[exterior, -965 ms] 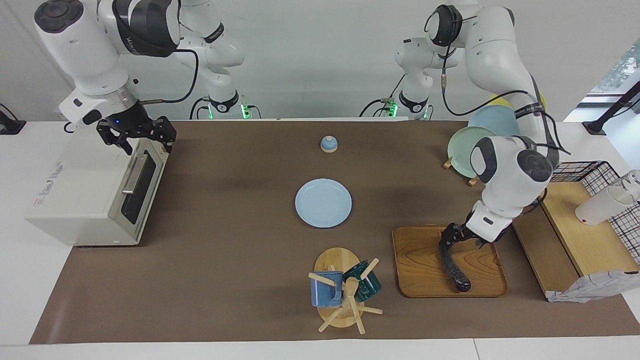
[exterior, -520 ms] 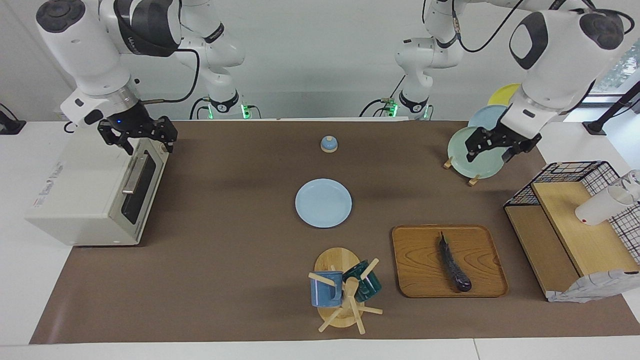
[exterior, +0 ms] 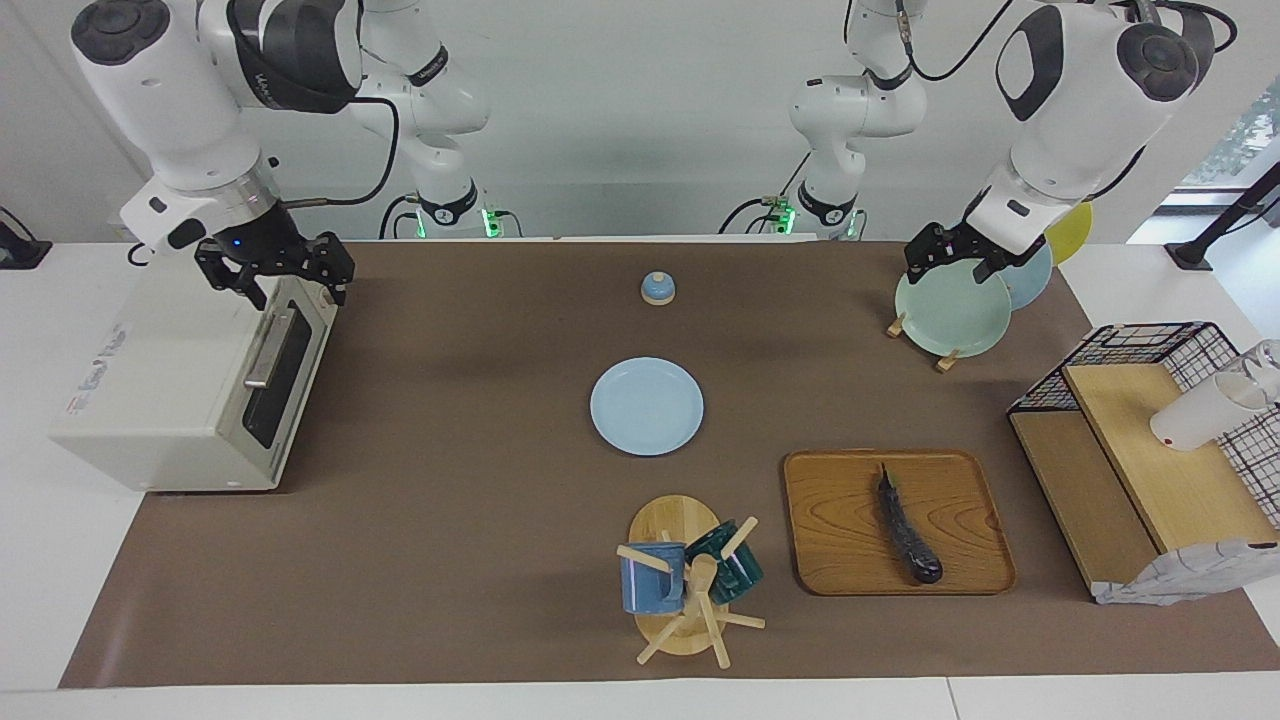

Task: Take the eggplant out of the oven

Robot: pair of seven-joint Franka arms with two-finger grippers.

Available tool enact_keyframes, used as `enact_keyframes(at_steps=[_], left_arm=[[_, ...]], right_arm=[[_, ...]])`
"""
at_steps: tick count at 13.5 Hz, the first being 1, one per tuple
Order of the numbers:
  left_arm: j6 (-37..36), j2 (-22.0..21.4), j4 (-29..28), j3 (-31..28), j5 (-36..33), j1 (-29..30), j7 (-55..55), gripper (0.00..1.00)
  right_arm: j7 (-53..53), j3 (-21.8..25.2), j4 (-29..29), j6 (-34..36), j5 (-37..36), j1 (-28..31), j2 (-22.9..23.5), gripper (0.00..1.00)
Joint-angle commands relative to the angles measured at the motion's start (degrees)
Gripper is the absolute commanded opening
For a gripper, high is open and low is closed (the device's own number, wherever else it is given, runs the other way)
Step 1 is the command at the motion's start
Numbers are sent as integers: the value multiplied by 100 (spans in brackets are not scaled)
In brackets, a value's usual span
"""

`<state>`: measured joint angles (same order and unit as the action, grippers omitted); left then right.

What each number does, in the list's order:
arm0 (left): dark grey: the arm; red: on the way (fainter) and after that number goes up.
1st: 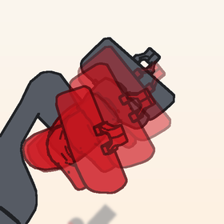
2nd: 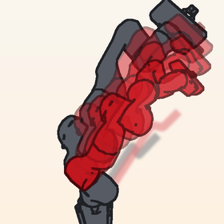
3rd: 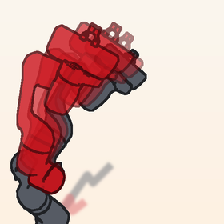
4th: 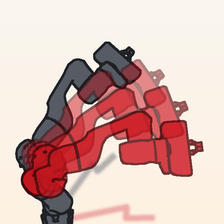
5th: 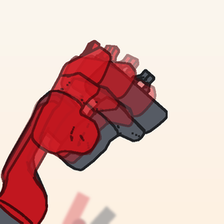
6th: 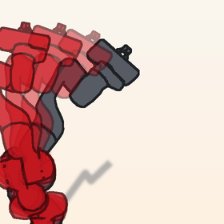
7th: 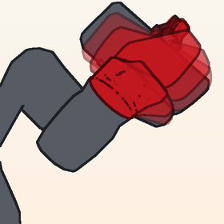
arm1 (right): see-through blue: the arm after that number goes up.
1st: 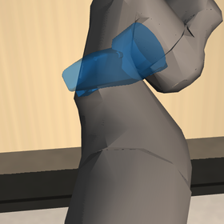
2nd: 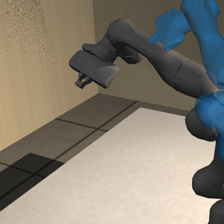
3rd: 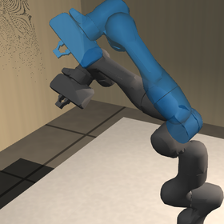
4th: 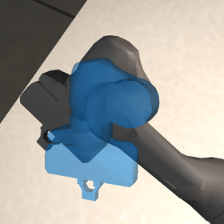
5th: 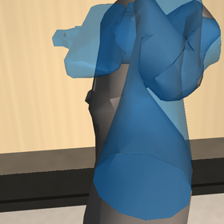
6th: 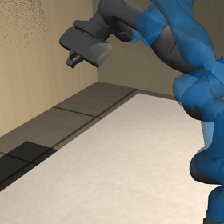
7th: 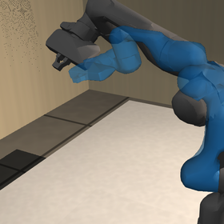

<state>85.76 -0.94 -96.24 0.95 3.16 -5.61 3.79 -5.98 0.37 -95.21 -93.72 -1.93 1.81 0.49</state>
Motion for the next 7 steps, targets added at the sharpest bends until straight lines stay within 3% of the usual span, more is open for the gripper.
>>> enact_keyframes(at_steps=[1,7], left_arm=[[-102,-153,166,37,-219,16,52,100],[-129,-188,141,55,-219,78,78,100]], right_arm=[[62,16,20,47,140,3,-40,100],[62,16,20,47,131,3,-40,100]])
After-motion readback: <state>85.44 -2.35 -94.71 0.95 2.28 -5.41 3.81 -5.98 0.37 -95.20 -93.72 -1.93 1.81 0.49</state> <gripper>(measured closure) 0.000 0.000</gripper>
